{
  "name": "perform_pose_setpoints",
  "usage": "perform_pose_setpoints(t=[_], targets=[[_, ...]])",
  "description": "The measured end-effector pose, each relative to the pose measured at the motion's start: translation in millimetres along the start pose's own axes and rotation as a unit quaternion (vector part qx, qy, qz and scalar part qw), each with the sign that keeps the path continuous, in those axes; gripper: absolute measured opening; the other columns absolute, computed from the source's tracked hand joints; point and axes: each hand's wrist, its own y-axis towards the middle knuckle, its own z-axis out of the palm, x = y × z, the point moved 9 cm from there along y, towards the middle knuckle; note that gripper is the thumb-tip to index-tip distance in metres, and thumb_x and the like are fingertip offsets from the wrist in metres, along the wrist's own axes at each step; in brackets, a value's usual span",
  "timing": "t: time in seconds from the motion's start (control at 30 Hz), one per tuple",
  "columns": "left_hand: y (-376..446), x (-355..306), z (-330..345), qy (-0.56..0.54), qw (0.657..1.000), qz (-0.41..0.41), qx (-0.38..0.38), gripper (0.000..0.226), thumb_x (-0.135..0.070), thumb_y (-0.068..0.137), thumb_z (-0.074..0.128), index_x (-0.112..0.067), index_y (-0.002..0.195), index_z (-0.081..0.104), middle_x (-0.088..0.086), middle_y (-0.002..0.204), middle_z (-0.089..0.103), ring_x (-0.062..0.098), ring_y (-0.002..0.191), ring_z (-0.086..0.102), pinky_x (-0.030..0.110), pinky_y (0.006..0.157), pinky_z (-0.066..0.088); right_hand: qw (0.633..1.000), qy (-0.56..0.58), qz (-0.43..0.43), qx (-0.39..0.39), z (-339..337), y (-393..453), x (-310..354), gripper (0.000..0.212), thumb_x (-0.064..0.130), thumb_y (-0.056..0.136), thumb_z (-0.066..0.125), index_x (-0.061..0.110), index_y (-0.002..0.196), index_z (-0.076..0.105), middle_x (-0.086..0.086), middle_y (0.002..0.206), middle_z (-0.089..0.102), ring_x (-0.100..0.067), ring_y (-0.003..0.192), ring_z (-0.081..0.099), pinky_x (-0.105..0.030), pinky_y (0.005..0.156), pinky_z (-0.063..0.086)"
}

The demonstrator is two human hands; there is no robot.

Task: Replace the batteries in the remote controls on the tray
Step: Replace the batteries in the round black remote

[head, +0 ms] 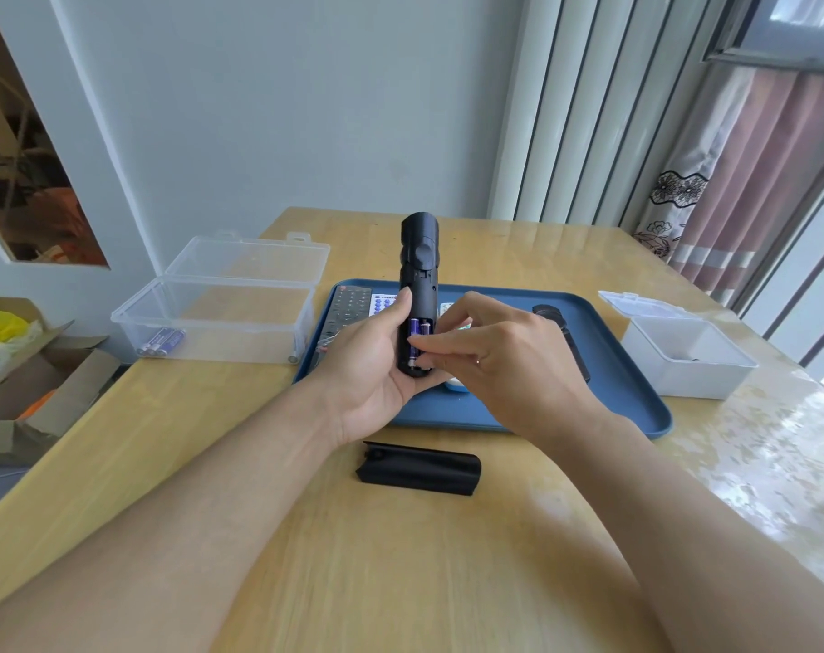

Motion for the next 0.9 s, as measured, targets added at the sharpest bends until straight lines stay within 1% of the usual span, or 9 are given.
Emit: perform_pose_setpoints(t=[0.07, 0.2, 0.33, 0.47, 0.53, 0.63, 0.73, 0.83, 0.9], targets=[[-0.4, -0.6, 1.2, 0.003, 1.0, 0.003, 0.004, 0.045, -0.041, 0.109, 0.033, -0.013, 0.132, 0.06, 0.0, 0.086, 0.074, 0.011, 0.059, 0.067, 0.032, 0.079, 0.053, 1.0, -0.009, -0.006, -0.013, -2.0, -0.1, 2.5, 0.018, 0.038, 0.086, 0.075, 0.039, 0.104, 0.078, 0.014, 0.093, 0.067, -0.007, 0.065, 0.058, -0.03, 0.048, 0.045], [-0.7, -0.9, 3.0, -0.009, 1.0, 0.007, 0.009, 0.044, -0.04, 0.109, 0.034, -0.014, 0.13, 0.063, 0.003, 0.102, 0.076, 0.012, 0.063, 0.069, 0.034, 0.086, 0.049, 1.0, -0.003, 0.012, -0.017, -3.2, 0.7, -0.7, 0.027, 0.04, 0.083, 0.078, 0.039, 0.11, 0.076, 0.014, 0.093, 0.066, -0.007, 0.066, 0.06, -0.035, 0.048, 0.049], [0.4, 0.1, 1.6, -0.029, 1.0, 0.004, 0.006, 0.045, -0.042, 0.109, 0.032, -0.018, 0.135, 0.061, 0.001, 0.095, 0.073, 0.011, 0.059, 0.062, 0.035, 0.085, 0.051, 1.0, -0.026, -0.008, -0.015, -1.2, 1.5, 4.9, 0.027, 0.037, 0.086, 0.073, 0.034, 0.112, 0.076, 0.009, 0.095, 0.068, -0.011, 0.064, 0.06, -0.031, 0.045, 0.045], [4.9, 3.7, -1.0, -0.062, 0.998, 0.0, 0.012, 0.045, -0.044, 0.109, 0.032, -0.025, 0.14, 0.059, 0.004, 0.114, 0.057, 0.013, 0.072, 0.042, 0.036, 0.101, 0.048, 0.999, -0.039, -0.014, -0.012, 0.5, 2.0, 8.3, 0.028, 0.038, 0.088, 0.066, 0.031, 0.113, 0.077, 0.007, 0.097, 0.068, -0.015, 0.066, 0.062, -0.031, 0.042, 0.043], [6.7, 5.3, -2.4, -0.077, 0.997, -0.001, 0.013, 0.046, -0.045, 0.109, 0.032, -0.026, 0.141, 0.058, 0.005, 0.118, 0.048, 0.013, 0.071, 0.042, 0.036, 0.101, 0.046, 0.999, -0.047, -0.017, -0.017, -0.3, 2.2, 9.4, 0.028, 0.039, 0.088, 0.064, 0.031, 0.112, 0.077, 0.007, 0.097, 0.068, -0.016, 0.066, 0.063, -0.031, 0.041, 0.043], [8.0, 4.9, -4.2, -0.072, 0.997, 0.003, 0.005, 0.045, -0.044, 0.109, 0.032, -0.025, 0.141, 0.058, 0.006, 0.117, 0.045, 0.013, 0.07, 0.041, 0.036, 0.103, 0.043, 0.998, -0.055, -0.023, -0.025, -1.4, 2.7, 10.9, 0.027, 0.039, 0.089, 0.064, 0.031, 0.111, 0.077, 0.008, 0.096, 0.068, -0.015, 0.066, 0.062, -0.029, 0.041, 0.041], [6.8, 1.7, -7.3, -0.037, 0.999, 0.015, -0.008, 0.044, -0.044, 0.108, 0.036, -0.015, 0.132, 0.06, 0.007, 0.113, 0.051, 0.013, 0.072, 0.046, 0.032, 0.096, 0.043, 0.998, -0.056, -0.015, -0.033, -2.9, 3.4, 11.3, 0.026, 0.038, 0.09, 0.063, 0.029, 0.109, 0.078, 0.008, 0.094, 0.069, -0.016, 0.067, 0.063, -0.031, 0.041, 0.044], [6.7, -0.7, -9.6, -0.007, 0.999, 0.026, -0.021, 0.044, -0.041, 0.109, 0.038, -0.013, 0.133, 0.061, 0.003, 0.1, 0.065, 0.013, 0.074, 0.063, 0.028, 0.072, 0.055, 0.999, -0.021, 0.014, -0.034, -4.3, 4.5, 7.4, 0.022, 0.034, 0.092, 0.064, 0.027, 0.106, 0.079, 0.008, 0.091, 0.068, -0.016, 0.066, 0.061, -0.032, 0.049, 0.047], [6.2, -3.2, -11.3, 0.017, 0.999, 0.036, -0.028, 0.044, -0.04, 0.109, 0.04, -0.011, 0.136, 0.059, 0.004, 0.101, 0.066, 0.016, 0.08, 0.064, 0.029, 0.071, 0.056, 0.998, 0.022, 0.045, -0.028, -3.9, 5.3, 1.2, 0.016, 0.029, 0.094, 0.067, 0.025, 0.103, 0.079, 0.01, 0.089, 0.067, -0.008, 0.065, 0.055, -0.031, 0.056, 0.048]])
